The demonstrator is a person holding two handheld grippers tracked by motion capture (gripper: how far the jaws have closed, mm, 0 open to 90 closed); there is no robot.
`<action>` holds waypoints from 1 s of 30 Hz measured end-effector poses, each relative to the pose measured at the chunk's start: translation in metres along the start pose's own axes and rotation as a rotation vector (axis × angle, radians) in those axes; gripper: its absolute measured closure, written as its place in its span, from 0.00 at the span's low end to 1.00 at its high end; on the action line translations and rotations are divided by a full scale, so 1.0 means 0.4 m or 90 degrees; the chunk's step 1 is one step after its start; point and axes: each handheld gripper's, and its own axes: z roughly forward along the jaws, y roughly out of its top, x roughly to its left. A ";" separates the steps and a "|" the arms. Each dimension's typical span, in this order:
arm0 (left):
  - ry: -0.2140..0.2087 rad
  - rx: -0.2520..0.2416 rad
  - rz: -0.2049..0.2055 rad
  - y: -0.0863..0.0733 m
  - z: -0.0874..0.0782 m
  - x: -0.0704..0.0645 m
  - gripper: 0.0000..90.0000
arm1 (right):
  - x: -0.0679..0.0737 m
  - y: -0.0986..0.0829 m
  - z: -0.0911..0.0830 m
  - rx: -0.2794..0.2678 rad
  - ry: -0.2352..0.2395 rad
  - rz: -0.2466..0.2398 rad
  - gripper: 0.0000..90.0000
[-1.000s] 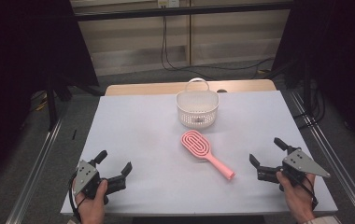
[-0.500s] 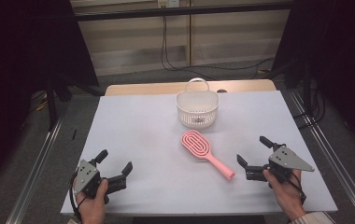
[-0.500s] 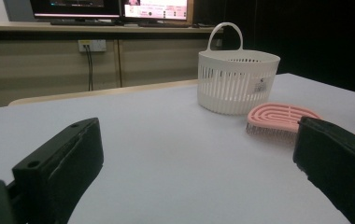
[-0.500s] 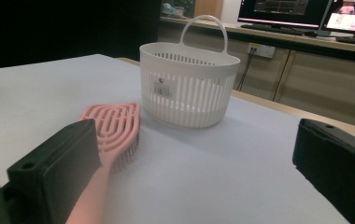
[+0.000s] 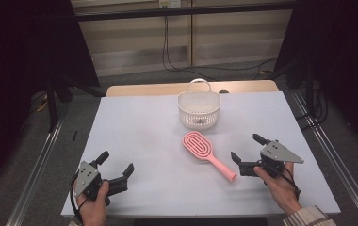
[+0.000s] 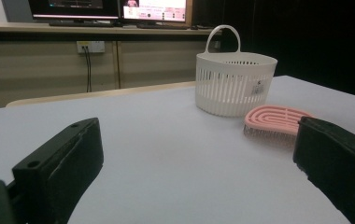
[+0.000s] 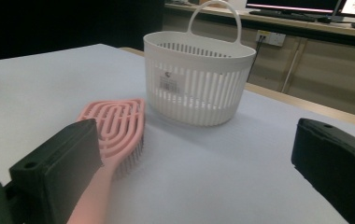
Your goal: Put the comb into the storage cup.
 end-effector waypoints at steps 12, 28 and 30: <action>0.004 0.005 0.002 -0.002 0.006 0.002 0.02 | 0.023 0.035 0.036 -0.013 0.023 0.004 0.01; 0.002 0.009 0.008 -0.002 0.007 0.003 0.02 | 0.036 0.053 0.094 0.021 0.056 0.017 0.02; 0.001 0.010 0.010 -0.002 0.007 0.003 0.02 | 0.035 0.057 0.098 0.024 0.058 0.029 0.02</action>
